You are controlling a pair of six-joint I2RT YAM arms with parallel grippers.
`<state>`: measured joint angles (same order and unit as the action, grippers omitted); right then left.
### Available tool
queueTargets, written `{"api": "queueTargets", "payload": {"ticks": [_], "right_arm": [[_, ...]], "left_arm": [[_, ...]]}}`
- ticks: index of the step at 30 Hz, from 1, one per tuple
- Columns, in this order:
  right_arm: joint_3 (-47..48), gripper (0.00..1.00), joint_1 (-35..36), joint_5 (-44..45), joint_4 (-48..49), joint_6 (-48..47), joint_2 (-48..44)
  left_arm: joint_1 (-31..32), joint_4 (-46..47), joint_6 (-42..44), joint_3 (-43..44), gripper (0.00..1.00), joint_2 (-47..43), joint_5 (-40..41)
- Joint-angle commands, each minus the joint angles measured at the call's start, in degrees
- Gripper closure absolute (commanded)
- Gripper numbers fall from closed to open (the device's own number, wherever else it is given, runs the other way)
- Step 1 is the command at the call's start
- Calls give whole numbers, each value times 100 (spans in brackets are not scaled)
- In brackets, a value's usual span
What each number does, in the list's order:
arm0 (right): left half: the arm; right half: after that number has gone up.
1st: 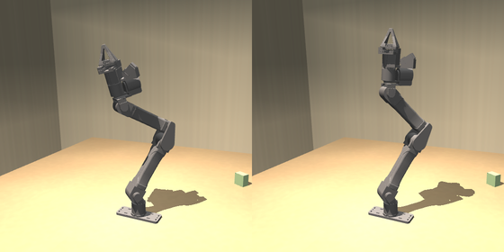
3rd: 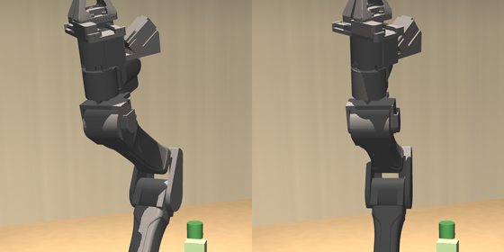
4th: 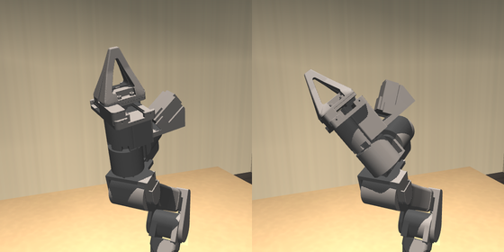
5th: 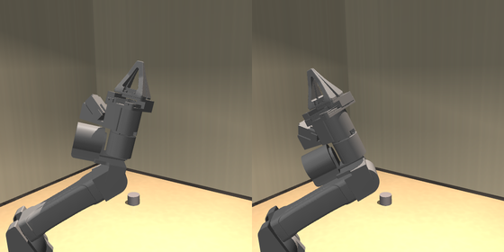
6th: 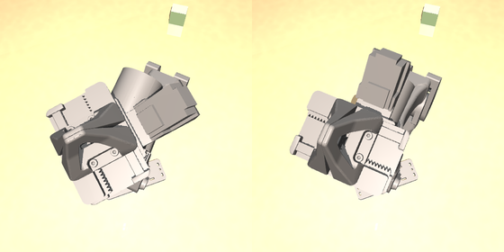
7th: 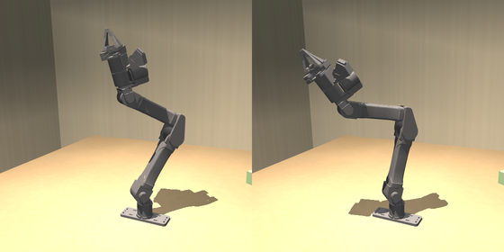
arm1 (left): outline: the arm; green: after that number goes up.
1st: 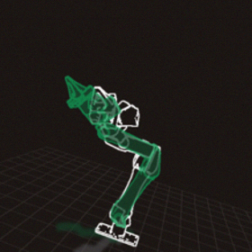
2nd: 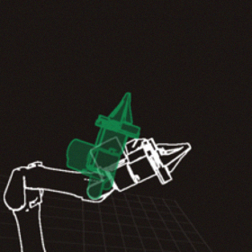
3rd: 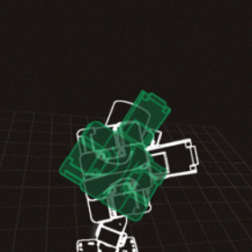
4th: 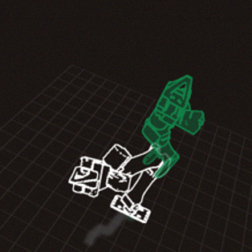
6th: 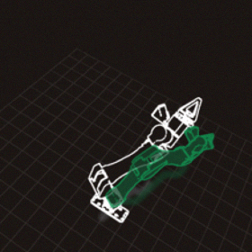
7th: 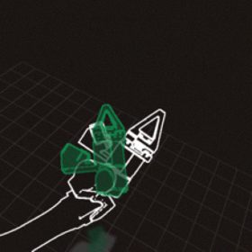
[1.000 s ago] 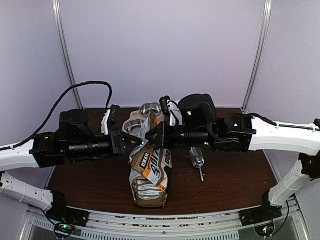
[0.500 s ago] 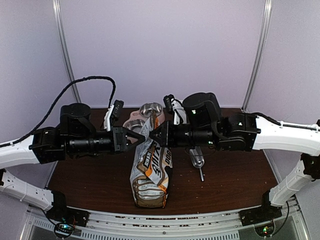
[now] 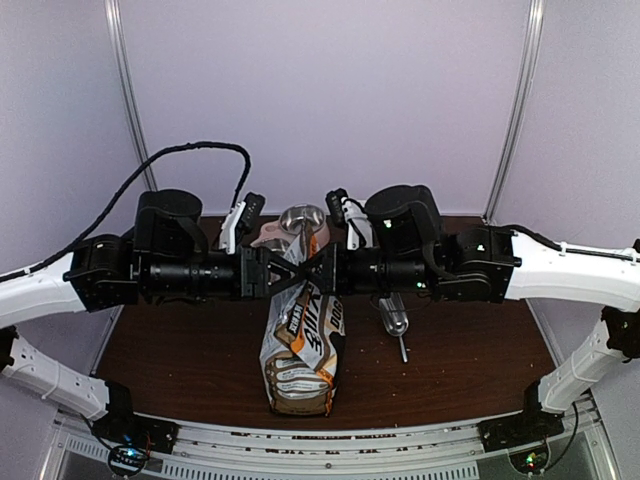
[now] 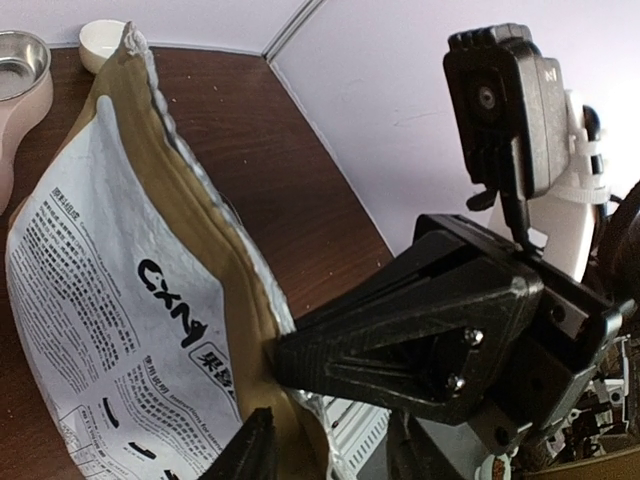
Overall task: Serve the pet food
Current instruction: Open the seal of the pet food bag.
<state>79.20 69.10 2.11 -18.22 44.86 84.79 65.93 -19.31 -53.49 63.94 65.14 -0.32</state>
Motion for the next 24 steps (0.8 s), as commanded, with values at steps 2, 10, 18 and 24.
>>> {"api": "queueTargets", "payload": {"ticks": [2,10,18,24], "right_arm": [[-36,100,-5,-19,-277,-143,-30],[-36,100,-10,0,-283,-179,-51],[-36,100,1,0,-305,-210,-66],[-21,100,9,9,-313,-241,-68]], "left_arm": [[-28,-692,277,492,64,152,-82],[-28,-1089,392,744,67,328,-224],[-28,-1310,388,859,76,469,-183],[-28,-1381,349,848,82,487,-143]]}}
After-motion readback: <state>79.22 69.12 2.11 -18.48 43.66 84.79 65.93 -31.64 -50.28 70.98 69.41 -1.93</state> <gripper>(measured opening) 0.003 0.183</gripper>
